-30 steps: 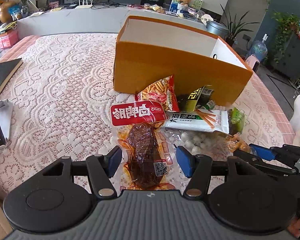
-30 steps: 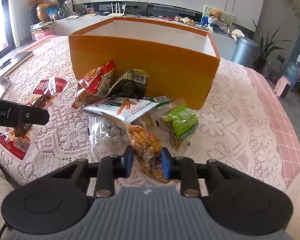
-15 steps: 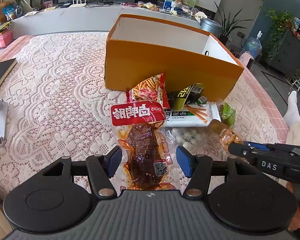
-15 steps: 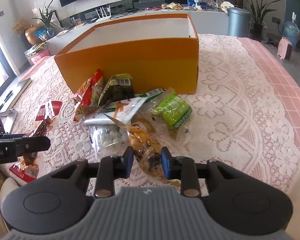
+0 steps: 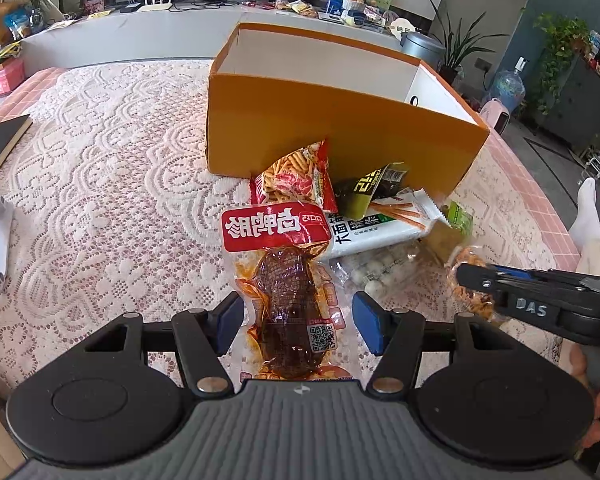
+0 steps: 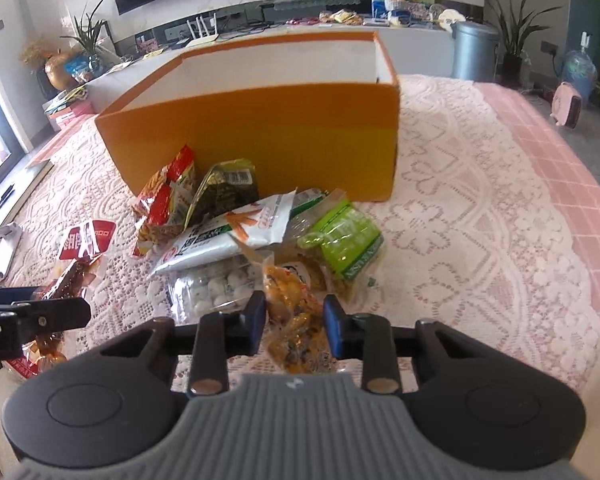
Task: Organize snacks
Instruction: 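Lift both held packets and carry them over the orange box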
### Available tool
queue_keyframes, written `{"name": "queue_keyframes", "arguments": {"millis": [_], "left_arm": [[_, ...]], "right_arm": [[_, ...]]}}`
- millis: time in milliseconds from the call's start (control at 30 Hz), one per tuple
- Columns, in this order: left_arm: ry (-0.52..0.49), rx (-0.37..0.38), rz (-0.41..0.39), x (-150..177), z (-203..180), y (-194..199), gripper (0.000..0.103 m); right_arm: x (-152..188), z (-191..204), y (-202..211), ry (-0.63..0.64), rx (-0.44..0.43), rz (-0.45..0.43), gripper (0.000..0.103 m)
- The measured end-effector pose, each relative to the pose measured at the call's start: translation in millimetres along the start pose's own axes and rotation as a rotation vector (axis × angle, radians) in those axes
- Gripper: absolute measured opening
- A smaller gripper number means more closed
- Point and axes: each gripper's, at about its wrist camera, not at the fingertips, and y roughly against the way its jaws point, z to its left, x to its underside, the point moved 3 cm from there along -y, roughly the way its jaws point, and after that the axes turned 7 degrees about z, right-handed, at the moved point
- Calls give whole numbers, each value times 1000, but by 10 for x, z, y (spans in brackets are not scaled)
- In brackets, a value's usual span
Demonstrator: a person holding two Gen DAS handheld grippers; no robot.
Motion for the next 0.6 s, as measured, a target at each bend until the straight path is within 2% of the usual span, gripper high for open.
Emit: {"name": "queue_keyframes", "arguments": {"millis": [333,600], "left_arm": [[-8,21,-45,-57,-55,210,68],[-28,48,-89,-222,-125,392,68]], "right_arm": [[-25,45,499,1,-7,-84,23],[-209,148,867,15,-54,-172,23]]}}
